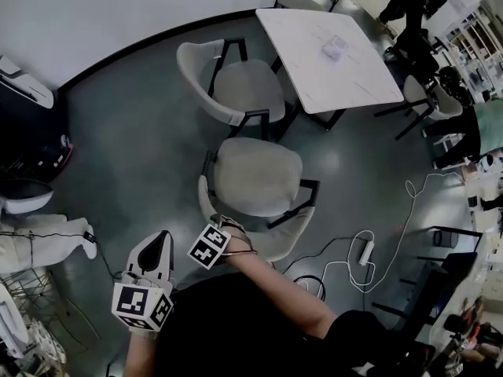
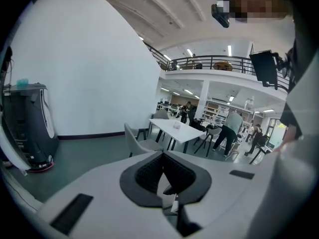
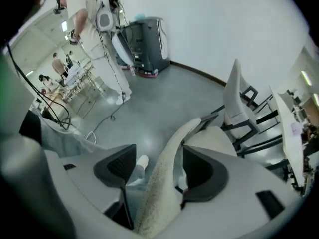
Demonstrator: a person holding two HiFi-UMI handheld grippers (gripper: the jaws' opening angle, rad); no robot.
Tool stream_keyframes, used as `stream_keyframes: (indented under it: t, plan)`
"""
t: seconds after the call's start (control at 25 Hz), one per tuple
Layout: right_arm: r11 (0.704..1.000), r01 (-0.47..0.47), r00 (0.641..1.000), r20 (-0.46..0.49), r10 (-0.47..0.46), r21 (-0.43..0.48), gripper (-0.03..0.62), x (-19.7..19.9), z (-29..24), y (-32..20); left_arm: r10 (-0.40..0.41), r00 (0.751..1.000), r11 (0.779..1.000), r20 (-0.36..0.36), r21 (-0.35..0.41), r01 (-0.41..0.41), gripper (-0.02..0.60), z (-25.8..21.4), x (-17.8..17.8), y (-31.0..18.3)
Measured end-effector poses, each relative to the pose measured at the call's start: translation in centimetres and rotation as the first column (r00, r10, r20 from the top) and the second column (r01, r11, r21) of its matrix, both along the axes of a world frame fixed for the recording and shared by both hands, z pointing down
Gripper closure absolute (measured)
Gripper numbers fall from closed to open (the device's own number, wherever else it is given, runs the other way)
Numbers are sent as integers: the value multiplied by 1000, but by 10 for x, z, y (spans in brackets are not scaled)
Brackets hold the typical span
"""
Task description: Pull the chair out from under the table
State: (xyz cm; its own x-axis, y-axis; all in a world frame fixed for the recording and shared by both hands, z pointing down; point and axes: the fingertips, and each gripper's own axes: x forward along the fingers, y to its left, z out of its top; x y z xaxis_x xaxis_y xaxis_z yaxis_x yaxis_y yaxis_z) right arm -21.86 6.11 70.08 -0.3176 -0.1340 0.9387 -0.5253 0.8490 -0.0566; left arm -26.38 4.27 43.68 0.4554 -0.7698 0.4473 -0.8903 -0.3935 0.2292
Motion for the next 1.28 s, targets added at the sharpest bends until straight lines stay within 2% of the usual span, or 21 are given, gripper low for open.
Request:
stream_keyframes:
  t: [0.08,0.16,0.28,0.4,0.52,0.56,0.8,0.96,1.04,1.16,1.28]
  plan:
    - [997,-37,995,92,31,71,302,7,-34,-12,20,1000,1000,-9,7,-20,577,-3,13,-4]
    - [981,-106,982,174,77,165,426,24,-72,-27,47,999,999,-18,14,-47,577,-8,29,-9]
    - [927,-241,943,297,152,288,542,62,-130,-48,95,995,995,-33,24,-94,577,-14,55,-14]
    - [859,-385,869,445,214,337,582,106,-190,-59,150,987,988,-60,34,-149,577,-20,87,-17]
    - [797,-495,773,595,222,345,582,145,-246,-63,222,971,974,-82,59,-218,577,-28,122,-20]
    - [778,-519,751,624,217,354,583,159,-262,-62,247,965,968,-87,68,-241,577,-31,134,-21]
    - [681,-590,706,687,175,433,583,230,-324,-46,381,918,919,-105,147,-365,577,-58,204,-27]
    - [603,-672,646,738,193,430,583,272,-352,-36,441,889,889,-121,192,-415,577,-75,238,-30]
    - [562,-701,631,750,201,439,583,291,-366,-33,464,877,876,-122,211,-434,577,-82,252,-31]
    - [532,-725,612,764,206,438,583,311,-372,-23,486,866,862,-122,231,-451,577,-92,268,-28]
    - [520,-755,573,788,227,399,583,322,-374,-18,493,863,857,-111,233,-460,577,-97,279,-26]
